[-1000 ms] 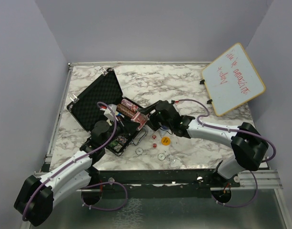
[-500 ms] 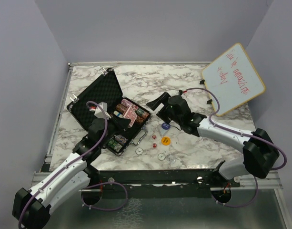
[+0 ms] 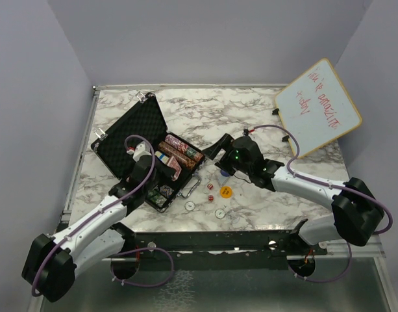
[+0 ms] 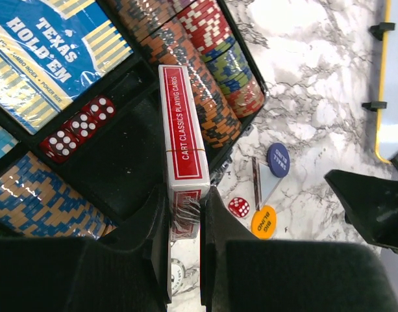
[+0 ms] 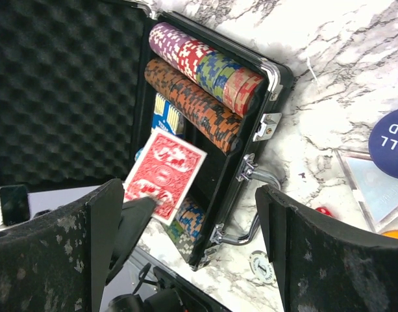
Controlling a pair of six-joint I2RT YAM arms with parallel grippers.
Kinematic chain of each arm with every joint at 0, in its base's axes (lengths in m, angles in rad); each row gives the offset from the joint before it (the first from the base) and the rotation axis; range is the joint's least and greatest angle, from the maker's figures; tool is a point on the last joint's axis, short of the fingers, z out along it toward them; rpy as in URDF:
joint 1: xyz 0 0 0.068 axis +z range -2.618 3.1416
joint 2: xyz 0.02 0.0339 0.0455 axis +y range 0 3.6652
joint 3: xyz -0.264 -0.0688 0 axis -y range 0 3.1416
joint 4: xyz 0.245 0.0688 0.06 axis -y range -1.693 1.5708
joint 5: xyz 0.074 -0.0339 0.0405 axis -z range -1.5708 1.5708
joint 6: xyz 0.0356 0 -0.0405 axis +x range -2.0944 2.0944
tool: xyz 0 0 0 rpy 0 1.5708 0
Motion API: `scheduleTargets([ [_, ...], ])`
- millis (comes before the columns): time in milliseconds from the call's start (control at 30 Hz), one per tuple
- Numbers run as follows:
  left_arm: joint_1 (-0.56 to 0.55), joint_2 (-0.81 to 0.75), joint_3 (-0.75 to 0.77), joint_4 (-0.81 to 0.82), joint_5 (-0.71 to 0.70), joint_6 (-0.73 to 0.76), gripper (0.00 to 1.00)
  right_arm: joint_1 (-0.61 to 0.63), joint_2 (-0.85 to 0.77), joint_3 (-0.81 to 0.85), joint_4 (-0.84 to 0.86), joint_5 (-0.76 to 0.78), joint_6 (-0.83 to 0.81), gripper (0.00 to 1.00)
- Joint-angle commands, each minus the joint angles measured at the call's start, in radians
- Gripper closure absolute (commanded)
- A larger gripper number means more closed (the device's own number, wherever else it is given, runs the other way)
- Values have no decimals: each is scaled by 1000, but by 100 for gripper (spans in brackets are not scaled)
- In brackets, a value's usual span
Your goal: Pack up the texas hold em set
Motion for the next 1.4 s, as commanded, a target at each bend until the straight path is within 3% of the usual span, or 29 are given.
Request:
scheduleTargets([
  [0, 50, 67, 10, 77, 90, -38, 100, -12, -10, -7, 38, -49, -6, 12],
  [300, 196, 157, -71, 263, 443, -120, 100, -18, -22, -17, 32, -36, -5, 12],
  [533, 206, 180, -87, 299, 506, -180, 100, -19, -14, -11, 34, -42, -4, 13],
  [767, 206, 157, -104, 271, 531, -261, 92, -19, -4, -8, 34, -54, -5, 13],
  [900, 206, 124, -95, 198, 479, -248, 71, -19, -4, -8, 38, -60, -4, 13],
  [1000, 207, 117, -58, 117, 407, -183, 44, -19, -8, -12, 44, -62, -6, 13],
  [1067, 208, 116, -27, 69, 377, -133, 33, -19, -10, -15, 36, -57, -3, 14],
  [1133, 208, 117, 7, 23, 358, -97, 28, -20, -18, -27, 32, -39, 14, 14],
  [1367, 208, 88, 48, -88, 281, -39, 26, -26, -40, -52, 51, -30, 19, 15],
])
